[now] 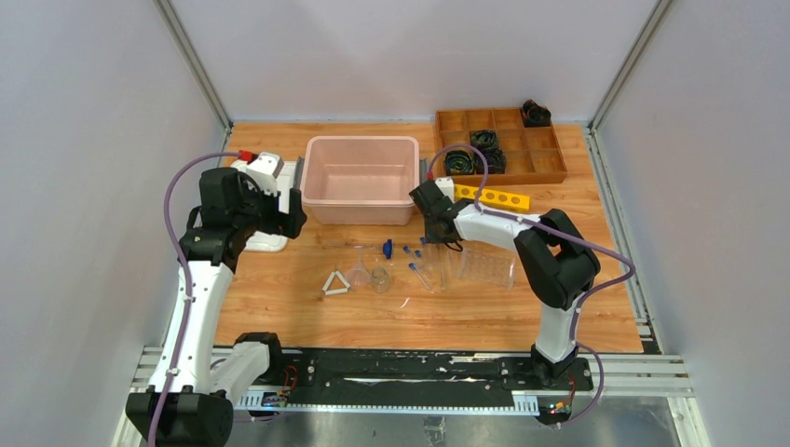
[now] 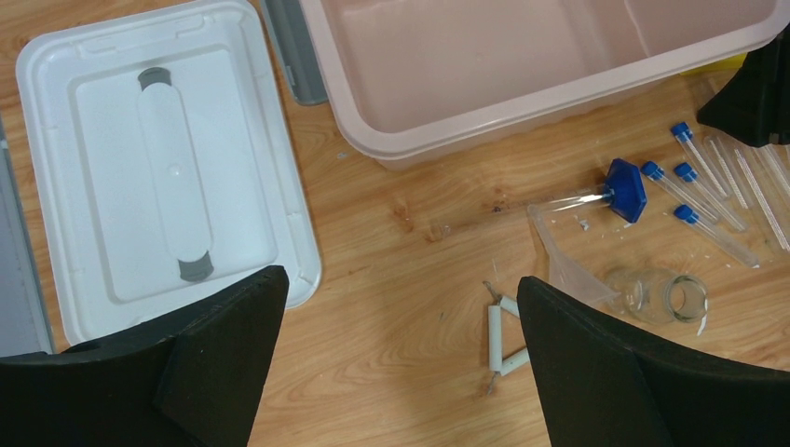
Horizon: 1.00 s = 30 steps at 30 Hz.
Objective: Organize the chemistry lab equipment
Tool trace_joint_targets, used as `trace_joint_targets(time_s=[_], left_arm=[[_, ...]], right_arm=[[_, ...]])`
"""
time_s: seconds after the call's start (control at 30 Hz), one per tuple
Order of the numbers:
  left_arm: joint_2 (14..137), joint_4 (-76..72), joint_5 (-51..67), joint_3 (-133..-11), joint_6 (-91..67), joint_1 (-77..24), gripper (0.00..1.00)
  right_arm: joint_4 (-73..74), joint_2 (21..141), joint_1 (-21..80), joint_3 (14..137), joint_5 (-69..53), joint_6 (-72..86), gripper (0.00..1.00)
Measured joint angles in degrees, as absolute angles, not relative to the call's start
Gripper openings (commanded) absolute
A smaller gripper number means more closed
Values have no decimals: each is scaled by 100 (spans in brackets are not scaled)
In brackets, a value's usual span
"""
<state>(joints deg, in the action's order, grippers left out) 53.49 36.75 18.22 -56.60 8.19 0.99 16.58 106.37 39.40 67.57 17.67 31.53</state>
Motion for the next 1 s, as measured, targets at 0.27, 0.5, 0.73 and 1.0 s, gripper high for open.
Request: trace_joint_targets(time_s=[0.27,0.5,0.73,1.0], left_arm=[[5345,3780,2029,-5776,834,99,100],[5317,3859,2248,-5944,784,99,100],[5306,4023,2373,-6189,701,99,100],[5301,4206,2825,-6560,661,99,100]], right_arm=[[1772,10656,3964,6801,1837,3310,24],[1822,10543,3979,6707,1859,3437,7],[1975,9568,4029,6401,1844,3568,1],[2073,7920,4431,6270,1922,3795,0]])
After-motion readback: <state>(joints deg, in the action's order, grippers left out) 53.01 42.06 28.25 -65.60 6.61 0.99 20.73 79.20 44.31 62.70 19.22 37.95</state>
